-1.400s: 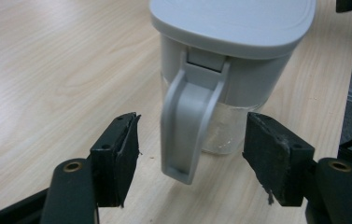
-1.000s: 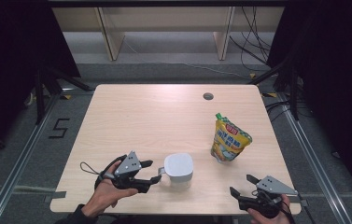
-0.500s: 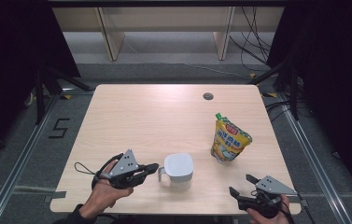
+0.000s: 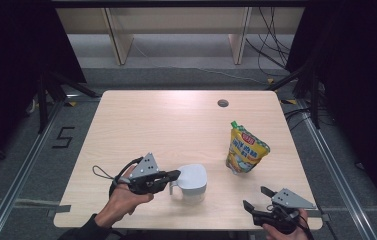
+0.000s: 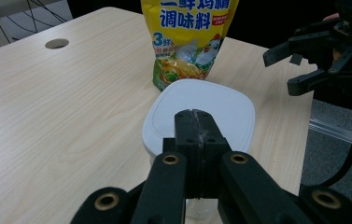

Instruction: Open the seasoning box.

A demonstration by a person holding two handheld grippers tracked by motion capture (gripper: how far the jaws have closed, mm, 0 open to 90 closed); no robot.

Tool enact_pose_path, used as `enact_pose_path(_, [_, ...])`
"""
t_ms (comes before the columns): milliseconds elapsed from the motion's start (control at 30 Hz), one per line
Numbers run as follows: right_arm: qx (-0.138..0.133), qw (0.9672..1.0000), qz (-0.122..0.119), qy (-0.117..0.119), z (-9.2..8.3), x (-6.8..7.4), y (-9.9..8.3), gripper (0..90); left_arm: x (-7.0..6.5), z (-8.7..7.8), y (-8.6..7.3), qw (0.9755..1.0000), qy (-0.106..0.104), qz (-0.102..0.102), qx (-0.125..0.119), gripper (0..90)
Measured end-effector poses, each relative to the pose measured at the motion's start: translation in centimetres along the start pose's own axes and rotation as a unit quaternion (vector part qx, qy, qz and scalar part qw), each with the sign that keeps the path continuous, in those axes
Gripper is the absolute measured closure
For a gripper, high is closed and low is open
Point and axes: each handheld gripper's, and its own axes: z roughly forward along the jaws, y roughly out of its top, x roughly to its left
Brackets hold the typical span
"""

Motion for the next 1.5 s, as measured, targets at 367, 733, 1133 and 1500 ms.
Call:
enact_pose_path(367, [-0.013, 0.9995, -0.023, 0.017, 0.5, 0.4, 0.4, 26.3, 0.4, 0.6, -0.7, 0.9999, 0.007, -0.012, 0.007, 88.7])
enact_pose_path(733, [-0.066, 0.9941, -0.068, 0.051, 1.9, 2.5, 3.1, 65.2, 0.0, 0.6, -0.8, 0.9998, 0.014, -0.017, 0.003, 88.0])
enact_pose_path(1133, [-0.072, 0.9905, -0.086, 0.079, 3.5, 4.1, 4.8, 81.8, 0.2, 0.4, -1.2, 0.9997, 0.014, -0.017, -0.005, 87.8])
enact_pose_path(1500, [-0.074, 0.986, -0.114, 0.097, 4.6, 5.4, 5.7, 90.0, 0.3, 0.3, -1.4, 0.9998, 0.01, -0.013, -0.011, 87.8])
